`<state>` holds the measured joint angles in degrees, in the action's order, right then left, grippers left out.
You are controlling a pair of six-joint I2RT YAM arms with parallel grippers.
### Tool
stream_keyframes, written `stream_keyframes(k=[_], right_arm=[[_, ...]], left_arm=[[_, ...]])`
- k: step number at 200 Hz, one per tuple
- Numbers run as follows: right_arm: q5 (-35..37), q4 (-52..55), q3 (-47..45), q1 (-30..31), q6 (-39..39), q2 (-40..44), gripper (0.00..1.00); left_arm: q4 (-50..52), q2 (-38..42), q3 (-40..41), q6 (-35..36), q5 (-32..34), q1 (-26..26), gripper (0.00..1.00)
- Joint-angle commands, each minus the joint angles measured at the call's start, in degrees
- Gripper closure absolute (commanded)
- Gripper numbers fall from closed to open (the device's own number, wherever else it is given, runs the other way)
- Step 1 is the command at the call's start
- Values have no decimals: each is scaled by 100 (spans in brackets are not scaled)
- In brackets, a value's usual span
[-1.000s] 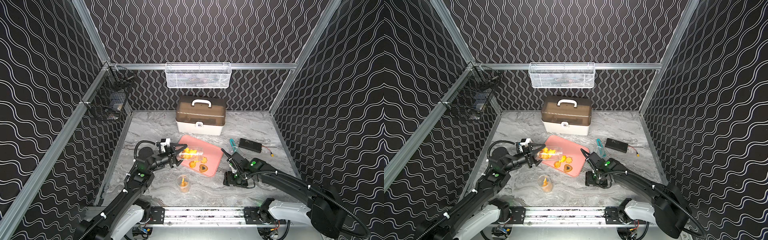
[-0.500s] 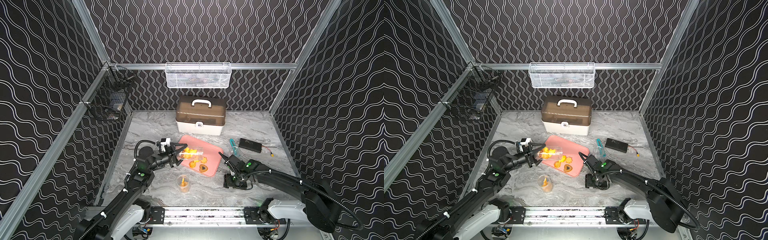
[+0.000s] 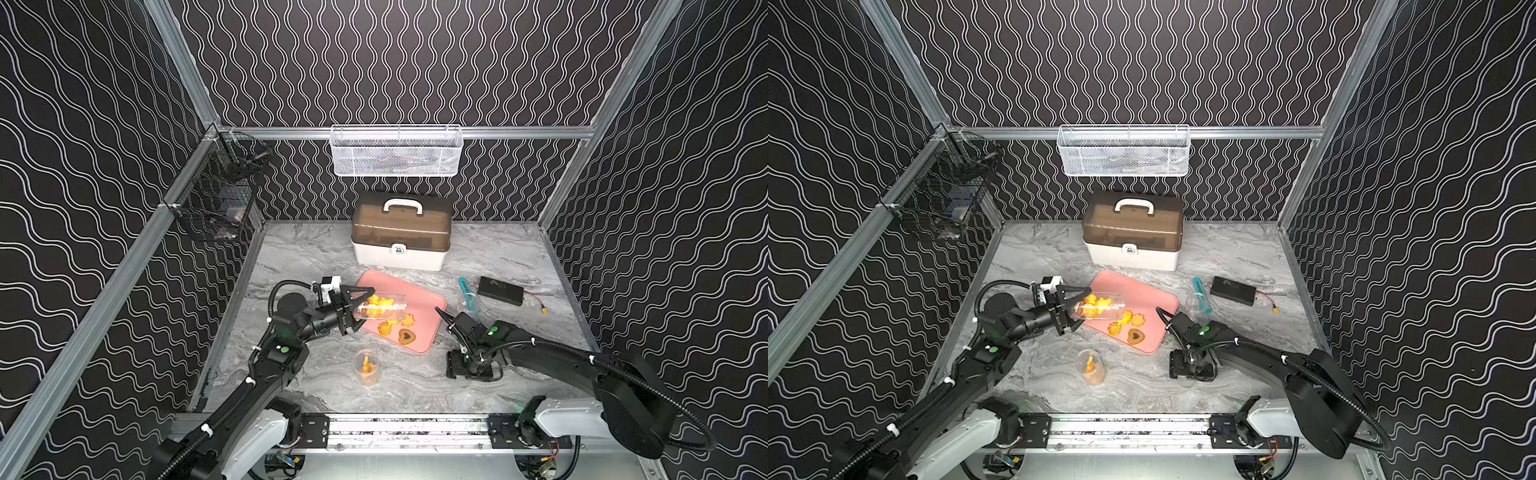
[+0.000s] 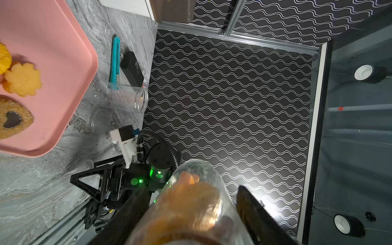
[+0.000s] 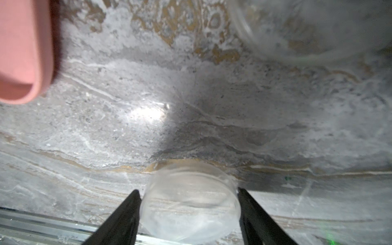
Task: Pour the cookies out of the jar
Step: Place the lid at the center of the board.
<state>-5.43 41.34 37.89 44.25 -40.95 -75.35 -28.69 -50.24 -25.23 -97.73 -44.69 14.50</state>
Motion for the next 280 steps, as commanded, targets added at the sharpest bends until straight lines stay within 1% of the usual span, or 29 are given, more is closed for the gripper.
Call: stream_keyframes(k=[1, 19, 72, 122, 165, 199, 227, 244, 271, 280], right_arm=[[51, -47, -23, 18, -73, -26, 23], [47, -47, -18, 16, -86, -15, 20], [46, 61, 63, 15, -100, 78, 19], [-276, 296, 401, 19, -88, 791, 18], [-629, 453, 869, 19, -20, 1480, 16], [-940, 149, 960, 15, 22, 1696, 15], [-973, -143, 881, 22, -17, 1634, 14], [-1062, -320, 854, 21, -40, 1520, 14], [-1127, -443, 884, 14, 4, 1385, 14], [-1090, -428, 903, 14, 15, 1382, 14]], left_arm=[[-348, 31, -16, -106, -75, -16, 35], [-366, 18, -17, -117, -67, -9, 35], [-340, 28, -8, -106, -75, -10, 35], [-264, -95, -79, -1, -82, -9, 35], [65, -566, -441, 521, -253, -109, 35], [-121, -1307, -757, 825, -761, -425, 35], [72, -2012, -1119, 1404, -1286, -732, 34], [437, -2441, -1400, 1964, -1530, -848, 34], [1302, -2996, -1831, 3056, -1601, -853, 33], [1471, -3172, -1917, 3303, -1583, -853, 33]])
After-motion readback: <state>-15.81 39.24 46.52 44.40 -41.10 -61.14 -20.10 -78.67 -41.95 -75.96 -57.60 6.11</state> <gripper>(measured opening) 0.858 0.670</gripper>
